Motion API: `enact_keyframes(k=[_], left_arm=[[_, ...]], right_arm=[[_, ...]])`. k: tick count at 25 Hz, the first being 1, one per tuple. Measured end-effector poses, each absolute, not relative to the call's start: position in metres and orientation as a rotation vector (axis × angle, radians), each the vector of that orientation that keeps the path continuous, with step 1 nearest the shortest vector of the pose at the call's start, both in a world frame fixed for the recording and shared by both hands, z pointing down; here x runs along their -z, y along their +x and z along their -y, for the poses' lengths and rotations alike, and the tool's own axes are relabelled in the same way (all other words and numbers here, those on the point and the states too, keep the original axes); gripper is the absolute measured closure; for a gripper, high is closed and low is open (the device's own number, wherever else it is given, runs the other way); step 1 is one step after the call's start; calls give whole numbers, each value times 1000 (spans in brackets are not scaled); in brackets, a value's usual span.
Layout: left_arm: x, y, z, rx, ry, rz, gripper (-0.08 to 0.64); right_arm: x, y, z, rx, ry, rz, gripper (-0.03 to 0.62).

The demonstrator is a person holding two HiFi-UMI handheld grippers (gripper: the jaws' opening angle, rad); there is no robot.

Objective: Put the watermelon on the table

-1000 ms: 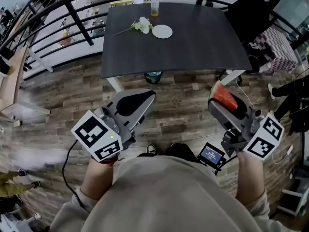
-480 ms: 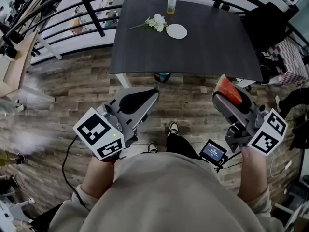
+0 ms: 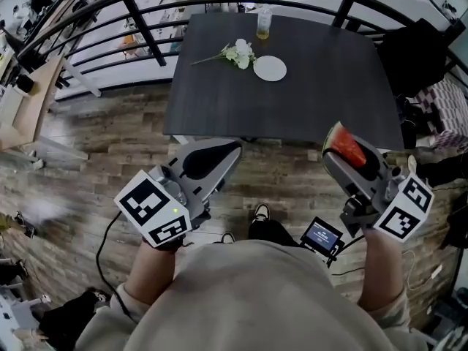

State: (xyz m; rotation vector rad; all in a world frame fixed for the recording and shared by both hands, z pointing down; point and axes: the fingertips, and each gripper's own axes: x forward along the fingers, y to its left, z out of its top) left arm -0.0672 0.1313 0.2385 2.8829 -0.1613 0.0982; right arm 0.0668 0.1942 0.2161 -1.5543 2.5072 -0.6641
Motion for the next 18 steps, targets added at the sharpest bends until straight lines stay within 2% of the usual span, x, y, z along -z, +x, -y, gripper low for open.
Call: enact_keyframes(k=[18], left_arm=[[-265, 19, -89, -275, 2811, 218, 555]], right_arm=[[-256, 151, -129, 740, -1416, -2499, 393]])
